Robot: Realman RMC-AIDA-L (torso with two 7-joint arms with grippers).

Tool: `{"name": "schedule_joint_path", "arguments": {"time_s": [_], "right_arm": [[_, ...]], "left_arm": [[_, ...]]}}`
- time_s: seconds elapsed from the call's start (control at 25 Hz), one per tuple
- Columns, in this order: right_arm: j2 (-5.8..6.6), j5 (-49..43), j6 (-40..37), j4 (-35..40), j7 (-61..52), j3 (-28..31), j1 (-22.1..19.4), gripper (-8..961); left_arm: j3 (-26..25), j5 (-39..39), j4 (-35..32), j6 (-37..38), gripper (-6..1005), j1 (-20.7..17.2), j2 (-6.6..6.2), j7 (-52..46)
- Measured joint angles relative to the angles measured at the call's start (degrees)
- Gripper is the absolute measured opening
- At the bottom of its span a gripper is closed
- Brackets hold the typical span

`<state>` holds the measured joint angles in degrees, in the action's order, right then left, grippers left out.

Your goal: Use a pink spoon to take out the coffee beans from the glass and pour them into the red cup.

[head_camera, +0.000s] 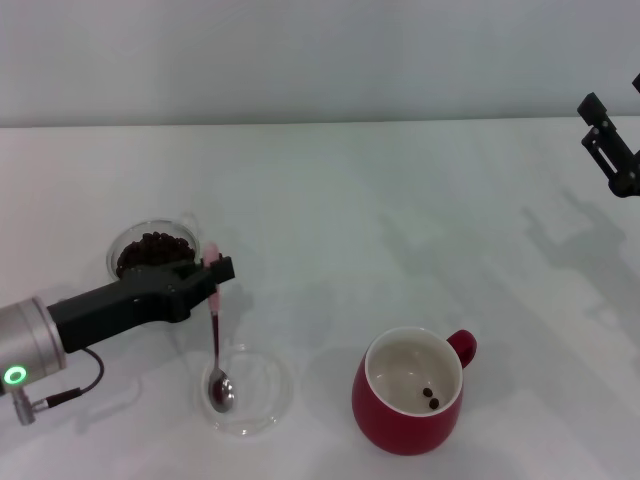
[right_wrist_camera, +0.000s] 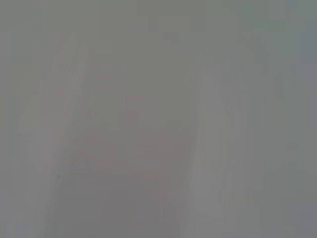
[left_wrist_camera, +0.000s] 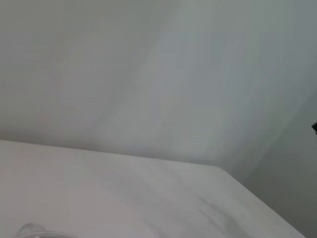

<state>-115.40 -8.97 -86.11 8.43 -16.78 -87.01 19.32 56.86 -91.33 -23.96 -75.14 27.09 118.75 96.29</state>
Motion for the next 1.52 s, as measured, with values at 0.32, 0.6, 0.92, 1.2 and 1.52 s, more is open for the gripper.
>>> {"name": "schedule_joint_path", "arguments": {"time_s": [0.32, 0.6, 0.92, 1.2, 1.52], "right_arm": [[0.0, 0.0, 0.18, 0.06, -0.01, 0.0, 0.18, 666], [0.0, 0.06, 0.45, 0.02, -0.01, 0.0, 0.19, 666], [0.0, 0.14, 0.51, -0.08, -0.01, 0.0, 0.19, 666], [0.0, 0.14, 0.5, -0.05, -0.01, 0.0, 0.11, 666], [0.07, 0.36, -0.08, 0.38, -0.01, 0.02, 0.06, 666]], "left_arm": [[0.9, 1.8, 0.43, 0.01, 134, 1.63, 0.19, 0.78], [0.98, 2.26, 0.48, -0.01, 167, 2.04, 0.16, 0.93], [0.98, 2.35, 0.35, 0.71, 273, 2.0, 0.16, 1.22], [0.35, 2.01, -2.32, -0.03, 326, 0.74, -0.26, 2.71], [-0.21, -7.09, -15.09, -0.42, 569, -8.02, -0.14, 14.35]]}}
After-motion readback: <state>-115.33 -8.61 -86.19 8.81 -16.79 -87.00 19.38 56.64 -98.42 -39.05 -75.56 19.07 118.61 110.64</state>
